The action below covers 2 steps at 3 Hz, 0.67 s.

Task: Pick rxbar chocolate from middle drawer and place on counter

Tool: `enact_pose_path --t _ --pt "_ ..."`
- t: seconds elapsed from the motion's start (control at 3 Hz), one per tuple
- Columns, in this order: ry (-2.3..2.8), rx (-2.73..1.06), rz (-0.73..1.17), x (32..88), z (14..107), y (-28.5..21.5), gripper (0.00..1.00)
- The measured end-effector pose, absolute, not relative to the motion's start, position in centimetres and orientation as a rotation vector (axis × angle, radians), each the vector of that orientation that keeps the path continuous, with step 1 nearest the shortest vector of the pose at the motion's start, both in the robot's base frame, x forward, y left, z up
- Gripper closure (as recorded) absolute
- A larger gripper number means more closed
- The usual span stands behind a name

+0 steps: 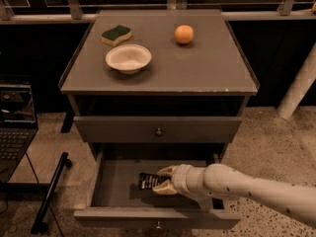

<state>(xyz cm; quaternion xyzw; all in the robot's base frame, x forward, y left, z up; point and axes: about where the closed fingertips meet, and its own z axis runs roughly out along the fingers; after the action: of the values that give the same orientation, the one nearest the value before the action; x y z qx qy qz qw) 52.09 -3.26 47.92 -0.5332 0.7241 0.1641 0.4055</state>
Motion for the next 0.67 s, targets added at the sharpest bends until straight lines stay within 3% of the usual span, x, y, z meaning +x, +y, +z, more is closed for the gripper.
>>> enact_pose_path --t 0.67 --pt "1.777 -1.389 0.33 50.52 53.36 -5.92 1.0"
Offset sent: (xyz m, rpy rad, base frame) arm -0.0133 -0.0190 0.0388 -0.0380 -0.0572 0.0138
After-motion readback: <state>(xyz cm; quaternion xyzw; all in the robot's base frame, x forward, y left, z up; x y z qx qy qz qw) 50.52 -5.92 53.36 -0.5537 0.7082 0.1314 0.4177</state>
